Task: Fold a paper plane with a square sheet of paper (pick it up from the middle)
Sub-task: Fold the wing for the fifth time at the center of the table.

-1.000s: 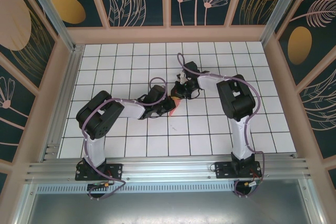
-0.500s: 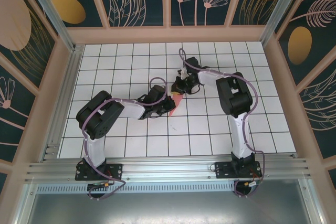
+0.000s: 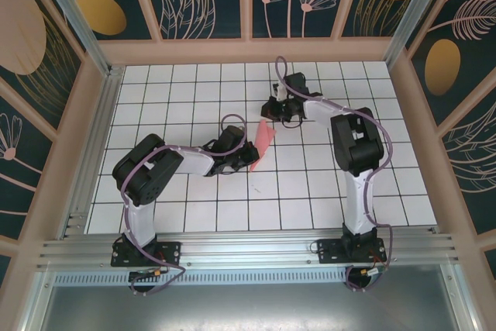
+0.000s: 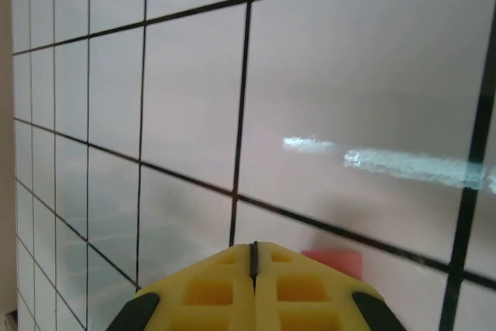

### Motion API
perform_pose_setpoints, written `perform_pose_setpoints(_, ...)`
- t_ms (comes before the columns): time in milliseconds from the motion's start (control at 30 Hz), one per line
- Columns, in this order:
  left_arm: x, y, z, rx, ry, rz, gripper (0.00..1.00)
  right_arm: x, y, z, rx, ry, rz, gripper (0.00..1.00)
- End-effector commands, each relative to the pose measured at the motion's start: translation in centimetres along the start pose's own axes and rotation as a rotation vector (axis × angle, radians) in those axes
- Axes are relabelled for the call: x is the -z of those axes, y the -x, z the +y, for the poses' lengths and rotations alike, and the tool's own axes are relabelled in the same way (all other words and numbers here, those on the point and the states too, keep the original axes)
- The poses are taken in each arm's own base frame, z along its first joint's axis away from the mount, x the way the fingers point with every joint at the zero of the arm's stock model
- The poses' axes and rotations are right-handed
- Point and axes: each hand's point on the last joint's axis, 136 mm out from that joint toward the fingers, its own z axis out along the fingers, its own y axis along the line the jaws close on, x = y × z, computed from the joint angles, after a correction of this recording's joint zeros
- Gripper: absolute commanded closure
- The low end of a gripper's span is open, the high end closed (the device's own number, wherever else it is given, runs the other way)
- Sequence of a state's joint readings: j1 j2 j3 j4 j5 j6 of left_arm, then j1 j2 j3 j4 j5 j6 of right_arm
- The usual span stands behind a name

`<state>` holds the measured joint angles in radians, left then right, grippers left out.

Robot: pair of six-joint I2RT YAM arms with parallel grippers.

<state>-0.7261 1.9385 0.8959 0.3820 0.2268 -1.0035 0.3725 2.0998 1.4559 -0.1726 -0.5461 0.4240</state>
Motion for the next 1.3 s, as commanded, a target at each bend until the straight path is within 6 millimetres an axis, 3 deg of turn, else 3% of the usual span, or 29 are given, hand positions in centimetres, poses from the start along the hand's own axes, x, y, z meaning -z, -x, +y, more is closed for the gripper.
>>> perform_pose_setpoints(0,-0.5,-5.3,6.4,0.026,0.207,0.167,0.95,1.5,-1.7,2.6,0.057,0.038,0.005,0.95)
perform_pose_setpoints(100,-0.5,-5.3,6.4,0.026,0.207,0.167,0.95,1.1,-4.2,2.0,0.032,0.025,0.054,0.95)
perform_pose_setpoints(233,-0.5,-5.3,6.4,0.025,0.205,0.167,0.95,-0.8,-7.1,1.2,0.012,0.028,0.16,0.95)
perform_pose_setpoints(367,-0.5,-5.3,6.3,0.026,0.203,0.17,0.95,-2.2,-7.7,1.1,0.007,0.046,0.198,0.95)
perform_pose_setpoints(633,-0.6,-5.4,6.3,0.023,0.205,0.178,0.95,-3.7,-5.6,-2.1,-0.019,-0.057,0.16,0.95)
perform_pose_setpoints(967,-0.5,-6.0,6.8,0.026,0.212,0.193,0.95,-4.2,-1.5,-5.7,-0.056,-0.131,0.085,0.95)
perform_pose_setpoints(1267,-0.4,-6.2,7.0,0.031,0.211,0.195,0.95,-3.5,2.4,-7.1,-0.116,-0.079,0.009,0.95)
